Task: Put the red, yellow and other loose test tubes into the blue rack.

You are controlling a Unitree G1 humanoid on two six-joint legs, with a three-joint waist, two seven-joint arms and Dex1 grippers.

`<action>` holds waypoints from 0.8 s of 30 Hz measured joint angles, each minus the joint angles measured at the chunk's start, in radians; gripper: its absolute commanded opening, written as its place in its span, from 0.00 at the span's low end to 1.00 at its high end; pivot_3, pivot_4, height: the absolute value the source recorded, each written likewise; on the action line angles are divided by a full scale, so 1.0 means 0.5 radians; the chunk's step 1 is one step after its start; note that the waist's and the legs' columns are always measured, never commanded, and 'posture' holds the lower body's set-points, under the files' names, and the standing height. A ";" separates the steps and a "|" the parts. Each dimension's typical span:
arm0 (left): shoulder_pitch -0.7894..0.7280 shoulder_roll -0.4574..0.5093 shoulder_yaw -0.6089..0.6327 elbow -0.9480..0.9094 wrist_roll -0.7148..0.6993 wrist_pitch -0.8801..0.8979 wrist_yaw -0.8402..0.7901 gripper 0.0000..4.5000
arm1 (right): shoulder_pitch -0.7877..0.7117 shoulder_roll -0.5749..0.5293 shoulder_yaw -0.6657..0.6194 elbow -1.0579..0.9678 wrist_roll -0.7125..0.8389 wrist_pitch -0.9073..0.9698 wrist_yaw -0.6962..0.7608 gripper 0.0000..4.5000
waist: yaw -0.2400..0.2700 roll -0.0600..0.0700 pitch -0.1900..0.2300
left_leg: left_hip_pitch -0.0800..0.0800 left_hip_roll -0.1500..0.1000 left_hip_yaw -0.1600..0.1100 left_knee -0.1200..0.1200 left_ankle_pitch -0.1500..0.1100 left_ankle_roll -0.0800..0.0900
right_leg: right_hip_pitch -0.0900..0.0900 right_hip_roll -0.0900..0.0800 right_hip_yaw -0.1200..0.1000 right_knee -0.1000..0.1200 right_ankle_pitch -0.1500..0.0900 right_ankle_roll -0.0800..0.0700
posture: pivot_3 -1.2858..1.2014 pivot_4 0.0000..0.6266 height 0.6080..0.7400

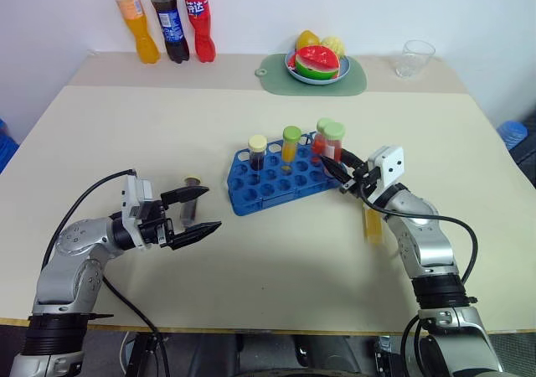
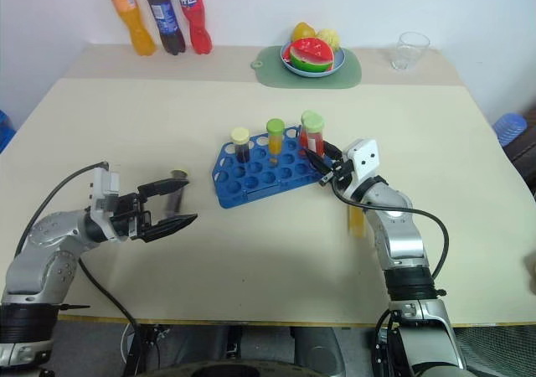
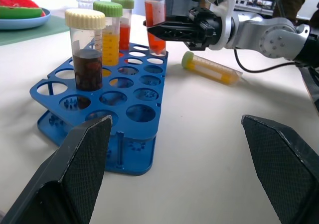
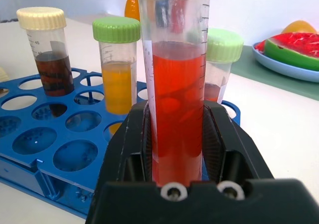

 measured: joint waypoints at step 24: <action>-0.029 -0.020 -0.019 -0.001 0.003 -0.004 0.031 0.96 | -0.014 0.115 -0.049 0.190 0.108 -0.006 -0.054 0.24 | -0.007 -0.001 -0.001 | 0.001 0.000 -0.001 0.004 0.000 0.000 | 0.003 0.000 0.000 0.001 0.000 0.000 | 0.52 0.24 1.00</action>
